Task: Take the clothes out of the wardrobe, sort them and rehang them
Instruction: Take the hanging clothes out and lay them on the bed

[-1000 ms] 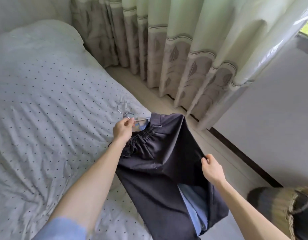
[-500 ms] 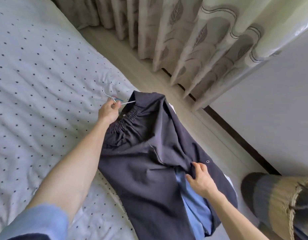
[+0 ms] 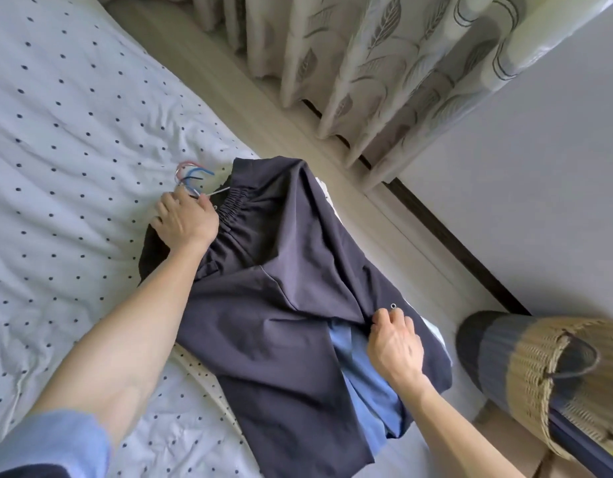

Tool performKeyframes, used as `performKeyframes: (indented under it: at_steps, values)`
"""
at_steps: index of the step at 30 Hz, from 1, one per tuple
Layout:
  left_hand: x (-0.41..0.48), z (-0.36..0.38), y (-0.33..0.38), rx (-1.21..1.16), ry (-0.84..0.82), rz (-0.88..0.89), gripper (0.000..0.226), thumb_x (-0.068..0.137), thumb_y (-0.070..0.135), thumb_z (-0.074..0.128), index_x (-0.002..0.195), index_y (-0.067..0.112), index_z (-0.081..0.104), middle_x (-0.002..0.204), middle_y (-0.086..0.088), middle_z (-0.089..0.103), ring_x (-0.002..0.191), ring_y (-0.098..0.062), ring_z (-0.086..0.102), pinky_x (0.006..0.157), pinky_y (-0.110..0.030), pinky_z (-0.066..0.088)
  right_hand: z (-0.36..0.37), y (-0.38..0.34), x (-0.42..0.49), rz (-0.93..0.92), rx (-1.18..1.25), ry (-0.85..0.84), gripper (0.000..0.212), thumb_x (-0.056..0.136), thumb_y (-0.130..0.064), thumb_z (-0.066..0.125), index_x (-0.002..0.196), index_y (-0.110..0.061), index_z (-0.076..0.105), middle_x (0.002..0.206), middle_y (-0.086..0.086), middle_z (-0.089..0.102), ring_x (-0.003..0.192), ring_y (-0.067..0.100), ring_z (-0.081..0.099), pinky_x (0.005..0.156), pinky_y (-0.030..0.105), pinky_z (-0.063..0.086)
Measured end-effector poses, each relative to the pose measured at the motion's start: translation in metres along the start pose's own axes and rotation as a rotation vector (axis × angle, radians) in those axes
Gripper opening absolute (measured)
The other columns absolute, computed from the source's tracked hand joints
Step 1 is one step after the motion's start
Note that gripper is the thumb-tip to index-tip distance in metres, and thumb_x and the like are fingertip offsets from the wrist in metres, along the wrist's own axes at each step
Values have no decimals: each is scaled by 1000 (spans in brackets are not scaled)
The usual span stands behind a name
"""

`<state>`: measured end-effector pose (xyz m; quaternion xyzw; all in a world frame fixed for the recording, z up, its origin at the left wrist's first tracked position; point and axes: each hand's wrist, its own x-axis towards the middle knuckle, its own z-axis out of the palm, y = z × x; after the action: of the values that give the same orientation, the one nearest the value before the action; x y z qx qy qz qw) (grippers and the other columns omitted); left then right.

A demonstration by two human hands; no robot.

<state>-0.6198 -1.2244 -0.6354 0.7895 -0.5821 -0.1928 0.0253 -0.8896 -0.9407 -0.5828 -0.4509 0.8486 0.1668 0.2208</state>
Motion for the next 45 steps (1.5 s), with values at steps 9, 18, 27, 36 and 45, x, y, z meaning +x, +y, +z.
performKeyframes:
  at_steps: [9,18,27,36,45]
  values:
    - [-189,7,8,-108,-13,627,56,99,46,41,153,33,36,162,-5,27,146,-27,31,114,-58,24,-21,35,-36,-141,161,-148,29,96,-24,36,68,-17,38,82,1,48,86,29,50,77,42,46]
    - [-249,1,9,595,-541,612,73,101,55,31,159,29,-4,166,1,-14,152,-26,-19,120,-60,-7,-3,104,-86,-31,156,-290,63,98,-32,36,157,-24,17,164,6,19,148,30,23,118,43,29]
    - [-368,-66,71,596,-636,709,52,99,39,37,151,31,37,146,1,51,138,-23,40,118,-52,17,-62,196,-212,-44,554,71,50,100,-35,46,149,-34,38,154,-5,41,143,17,35,114,31,31]
    - [-593,-102,195,400,-436,1388,45,98,41,44,142,36,49,148,11,49,139,-13,41,115,-41,32,-69,361,-406,146,716,635,32,98,-34,56,129,-36,64,146,-15,48,141,5,35,118,31,31]
    - [-909,-87,252,307,-450,2191,42,100,36,46,142,35,50,142,10,55,133,-17,47,109,-38,39,25,509,-610,696,692,942,34,94,-36,49,119,-28,71,133,-5,63,131,16,50,113,13,23]
